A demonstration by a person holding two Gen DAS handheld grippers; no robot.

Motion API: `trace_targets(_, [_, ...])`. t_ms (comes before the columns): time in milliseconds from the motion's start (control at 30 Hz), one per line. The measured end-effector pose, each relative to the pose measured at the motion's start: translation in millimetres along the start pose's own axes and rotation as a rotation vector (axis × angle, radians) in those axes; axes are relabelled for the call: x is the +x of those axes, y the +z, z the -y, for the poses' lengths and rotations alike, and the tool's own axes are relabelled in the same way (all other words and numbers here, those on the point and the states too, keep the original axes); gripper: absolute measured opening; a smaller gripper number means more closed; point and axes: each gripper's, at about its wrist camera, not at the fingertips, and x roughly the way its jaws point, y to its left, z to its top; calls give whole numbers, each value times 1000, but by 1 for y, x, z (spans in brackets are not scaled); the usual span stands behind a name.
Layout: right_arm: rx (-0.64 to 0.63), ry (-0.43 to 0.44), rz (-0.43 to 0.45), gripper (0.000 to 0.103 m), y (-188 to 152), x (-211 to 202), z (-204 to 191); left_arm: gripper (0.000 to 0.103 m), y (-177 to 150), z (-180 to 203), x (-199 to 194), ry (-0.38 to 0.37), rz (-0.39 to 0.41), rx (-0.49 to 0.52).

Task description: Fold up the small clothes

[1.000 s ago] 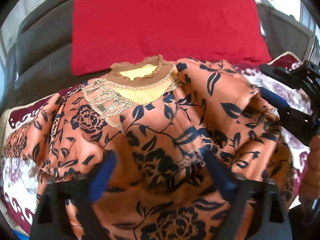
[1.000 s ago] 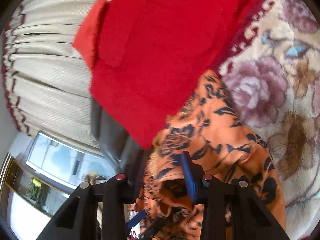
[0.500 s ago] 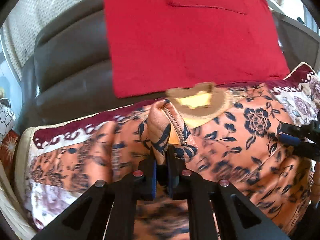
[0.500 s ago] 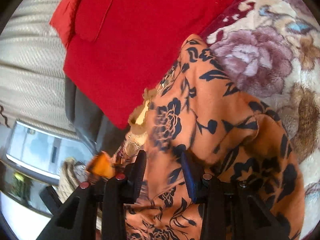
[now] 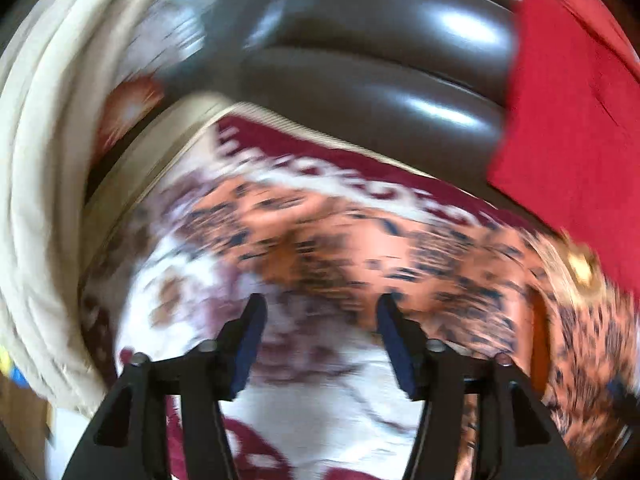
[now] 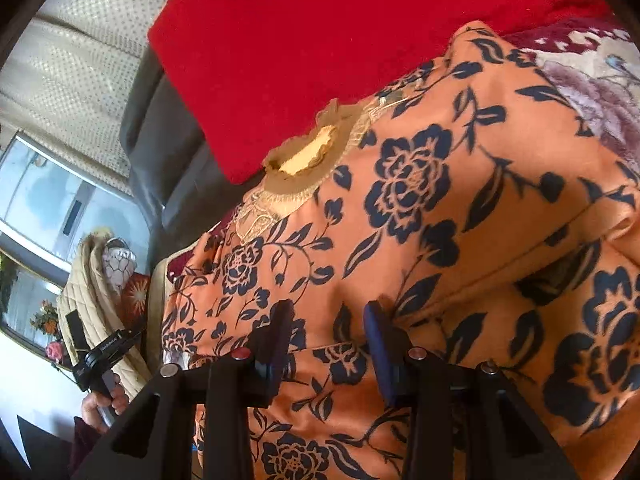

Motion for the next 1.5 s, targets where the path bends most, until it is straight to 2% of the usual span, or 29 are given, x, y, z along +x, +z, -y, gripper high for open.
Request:
trace_targets(100, [-56,37,-24,41,-11,11,-16,66,2,-39,22,-40,-52,-163])
trace_targets(233, [-108,12,-58,41,-19,25,-26,65,4,-62,59,-93,-102,-320])
trace_targets(333, [-113,2,-60,41,-19,35,-32,65,10,-71,80,-150,-110,-428])
trace_targets(367, [-109,3,-57,41,-18,38,-33,61,13,-76,86,-171,-101,-473])
trace_targets(400, [-106,4,-56,41,-18,37,-31,50,15,-78,92,-182,-95,-496])
trace_targets(467, [-103,2,-56,41,-19,37,-29,35,22,-80,104,-201,-98,-526])
trace_targets(533, [-106,1,-56,42,-21,36,-27,20,25,-82,113,-189,-99,-546])
trace_targets(567, [-110,0,-54,42,-23,38,-29,9,26,-83,117,-182,-101,-557])
trace_targets(633, [-110,2,-51,42,-21,16,-18,6,30,-79,115,-180,-83,-545])
trace_targets(700, [-106,3,-37,42,-20,8,-16,5,37,-71,105,-159,-51,-493])
trace_targets(767, [-93,0,-11,42,-18,1,-13,5,50,-51,80,-149,11,-380])
trace_targets(833, [-67,0,20,42,-15,-8,-8,4,62,-32,57,-173,58,-289])
trace_targets(933, [-18,5,70,41,-9,-25,3,4,77,13,3,-231,135,-136])
trace_targets(1067, [46,21,144,41,-2,-51,18,4,78,98,-71,-311,221,101])
trace_targets(1267, [123,39,239,41,5,-91,42,4,32,228,-147,-474,247,409])
trace_targets(1333, [147,46,270,41,7,-104,51,4,3,280,-162,-533,219,540])
trace_targets(1400, [168,51,290,41,9,-115,58,6,-29,323,-174,-557,195,694])
trace_targets(1433, [181,52,300,41,9,-120,63,9,-42,339,-178,-552,189,765])
trace_targets(1467, [193,49,308,44,10,-124,67,20,-58,354,-181,-538,187,843])
trace_targets(1500, [202,49,314,51,10,-127,69,38,-69,362,-182,-530,192,885])
